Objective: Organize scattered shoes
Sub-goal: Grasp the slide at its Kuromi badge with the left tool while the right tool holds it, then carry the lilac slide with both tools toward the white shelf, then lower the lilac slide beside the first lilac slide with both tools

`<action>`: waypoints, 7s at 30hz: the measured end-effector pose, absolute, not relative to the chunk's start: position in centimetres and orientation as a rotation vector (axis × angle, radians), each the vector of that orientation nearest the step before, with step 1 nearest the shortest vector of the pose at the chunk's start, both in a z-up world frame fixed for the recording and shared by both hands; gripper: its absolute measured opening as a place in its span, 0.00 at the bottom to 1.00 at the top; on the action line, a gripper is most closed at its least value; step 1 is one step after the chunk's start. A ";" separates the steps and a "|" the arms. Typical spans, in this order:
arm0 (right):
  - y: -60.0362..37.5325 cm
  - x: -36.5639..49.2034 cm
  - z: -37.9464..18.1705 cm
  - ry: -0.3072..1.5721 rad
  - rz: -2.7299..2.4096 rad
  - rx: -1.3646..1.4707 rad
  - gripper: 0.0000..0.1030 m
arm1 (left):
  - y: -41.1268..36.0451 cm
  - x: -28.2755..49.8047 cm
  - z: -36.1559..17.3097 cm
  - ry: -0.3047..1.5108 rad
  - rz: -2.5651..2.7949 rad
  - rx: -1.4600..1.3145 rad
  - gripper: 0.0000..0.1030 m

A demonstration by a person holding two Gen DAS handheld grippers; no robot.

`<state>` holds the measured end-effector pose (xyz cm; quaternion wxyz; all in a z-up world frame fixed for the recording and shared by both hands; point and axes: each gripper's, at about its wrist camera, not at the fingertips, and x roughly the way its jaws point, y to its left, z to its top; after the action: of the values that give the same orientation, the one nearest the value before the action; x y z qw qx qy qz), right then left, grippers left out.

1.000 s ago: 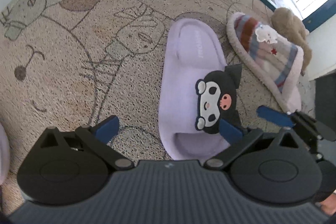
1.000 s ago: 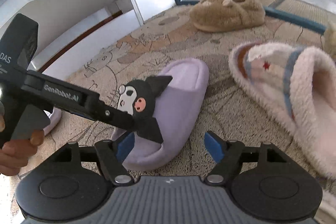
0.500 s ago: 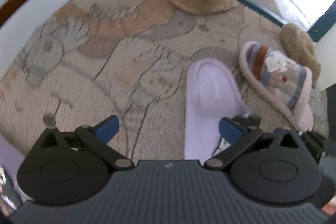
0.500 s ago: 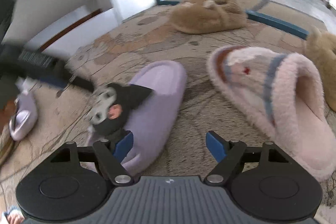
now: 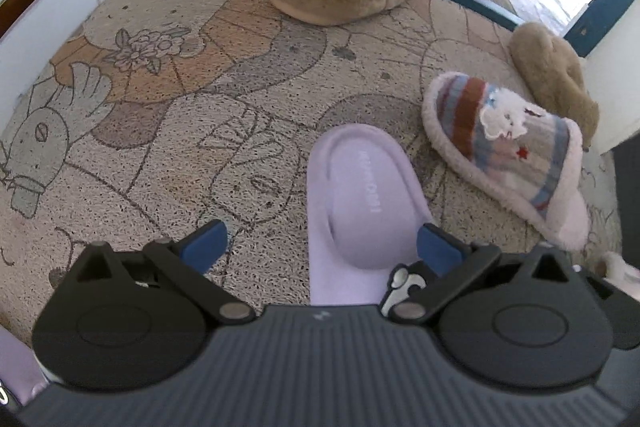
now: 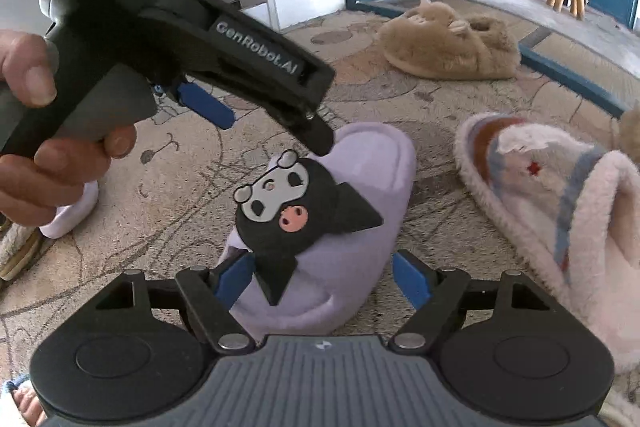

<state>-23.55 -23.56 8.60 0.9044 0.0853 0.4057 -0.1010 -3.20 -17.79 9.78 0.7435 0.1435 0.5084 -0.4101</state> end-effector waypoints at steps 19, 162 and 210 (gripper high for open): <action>-23.0 -23.2 7.7 0.890 -0.239 0.176 0.79 | -20.0 -2.6 8.1 1.168 -0.864 0.407 1.00; -13.8 -2.8 7.0 0.918 0.581 -0.056 0.49 | -0.4 11.5 7.7 1.099 -0.152 -0.140 0.91; -9.8 0.4 6.1 0.858 0.370 0.019 0.51 | 2.4 12.1 6.8 1.070 -0.038 -0.027 1.00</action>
<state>0.40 -9.76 6.13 0.8928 0.0090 0.4135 0.1785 12.14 2.44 6.77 0.8601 -0.0127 0.5097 -0.0181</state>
